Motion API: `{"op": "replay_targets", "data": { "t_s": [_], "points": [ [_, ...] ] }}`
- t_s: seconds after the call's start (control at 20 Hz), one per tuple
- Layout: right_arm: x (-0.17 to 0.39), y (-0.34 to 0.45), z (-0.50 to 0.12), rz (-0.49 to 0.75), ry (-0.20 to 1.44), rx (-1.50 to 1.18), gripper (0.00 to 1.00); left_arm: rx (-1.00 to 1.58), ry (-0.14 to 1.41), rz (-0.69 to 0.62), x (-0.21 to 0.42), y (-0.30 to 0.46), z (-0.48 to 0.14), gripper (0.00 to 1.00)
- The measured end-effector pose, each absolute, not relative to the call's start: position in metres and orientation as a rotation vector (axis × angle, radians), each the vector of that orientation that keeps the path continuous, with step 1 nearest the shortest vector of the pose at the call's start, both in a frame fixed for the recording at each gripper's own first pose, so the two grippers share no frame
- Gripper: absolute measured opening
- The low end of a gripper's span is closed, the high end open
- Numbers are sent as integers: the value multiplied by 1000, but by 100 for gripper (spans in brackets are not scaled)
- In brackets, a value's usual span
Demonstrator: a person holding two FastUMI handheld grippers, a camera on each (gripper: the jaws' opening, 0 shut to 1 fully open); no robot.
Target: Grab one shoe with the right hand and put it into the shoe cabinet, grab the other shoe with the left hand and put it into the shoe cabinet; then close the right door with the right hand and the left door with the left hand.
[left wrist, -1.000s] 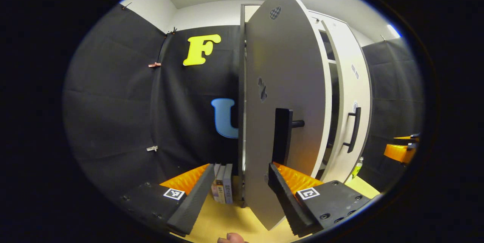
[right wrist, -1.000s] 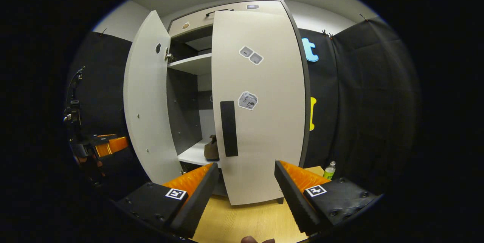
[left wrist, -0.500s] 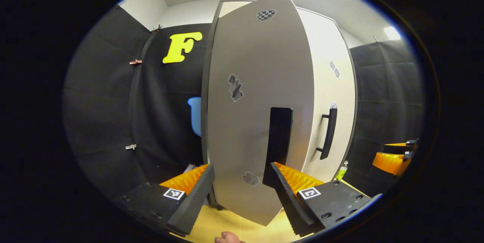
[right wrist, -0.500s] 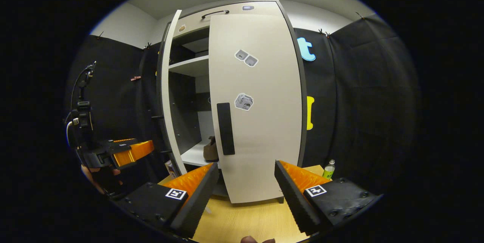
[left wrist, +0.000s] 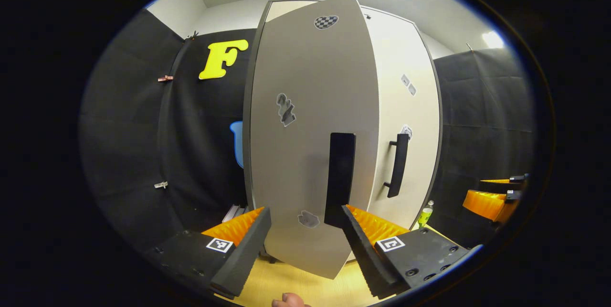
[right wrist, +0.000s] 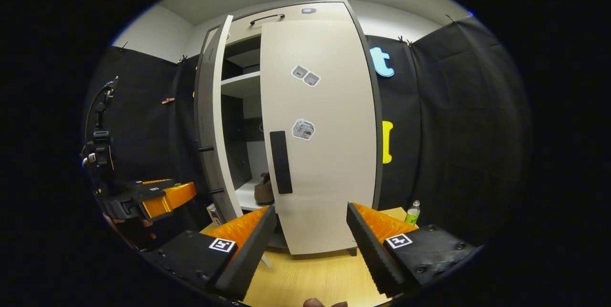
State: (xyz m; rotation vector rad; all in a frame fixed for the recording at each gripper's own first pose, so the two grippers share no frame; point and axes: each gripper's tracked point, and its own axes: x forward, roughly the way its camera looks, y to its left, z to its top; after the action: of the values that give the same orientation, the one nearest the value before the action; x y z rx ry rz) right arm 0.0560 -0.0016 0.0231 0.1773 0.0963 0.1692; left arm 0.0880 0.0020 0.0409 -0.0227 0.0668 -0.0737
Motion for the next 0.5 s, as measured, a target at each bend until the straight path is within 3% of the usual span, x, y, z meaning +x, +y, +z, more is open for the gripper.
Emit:
{"op": "replay_targets", "data": {
  "t_s": [0.5],
  "points": [
    [44,7,25,139,90,147,98,9,71,-112,70,-6,37,93]
  ]
}}
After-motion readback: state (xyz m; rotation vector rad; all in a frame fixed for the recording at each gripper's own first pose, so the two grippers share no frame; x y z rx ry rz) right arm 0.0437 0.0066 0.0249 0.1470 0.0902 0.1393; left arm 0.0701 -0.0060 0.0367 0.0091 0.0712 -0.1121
